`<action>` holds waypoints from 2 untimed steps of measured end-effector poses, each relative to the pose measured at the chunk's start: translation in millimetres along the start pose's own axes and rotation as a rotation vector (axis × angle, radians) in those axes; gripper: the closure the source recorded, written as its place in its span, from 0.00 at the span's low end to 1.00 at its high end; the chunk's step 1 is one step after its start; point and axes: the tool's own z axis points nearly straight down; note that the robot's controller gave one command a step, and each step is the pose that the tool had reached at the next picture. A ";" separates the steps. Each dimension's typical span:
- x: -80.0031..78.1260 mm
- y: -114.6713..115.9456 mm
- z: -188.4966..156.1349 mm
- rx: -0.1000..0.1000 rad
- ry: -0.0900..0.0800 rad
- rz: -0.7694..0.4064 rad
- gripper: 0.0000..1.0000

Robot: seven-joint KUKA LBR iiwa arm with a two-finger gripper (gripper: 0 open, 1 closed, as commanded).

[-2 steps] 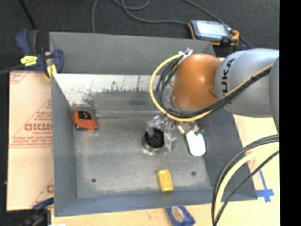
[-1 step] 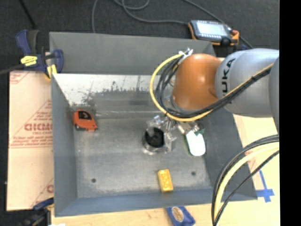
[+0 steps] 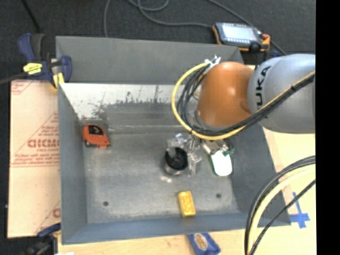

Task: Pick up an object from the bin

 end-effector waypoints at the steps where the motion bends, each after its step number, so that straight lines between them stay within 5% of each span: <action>1: -4.4 -2.7 -5.6 0.003 -0.003 0.000 1.00; 2: -24.5 6.2 -54.1 0.002 0.001 0.003 1.00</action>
Offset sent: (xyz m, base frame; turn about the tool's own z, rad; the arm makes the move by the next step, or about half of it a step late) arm 0.0224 0.0254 0.0681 0.0030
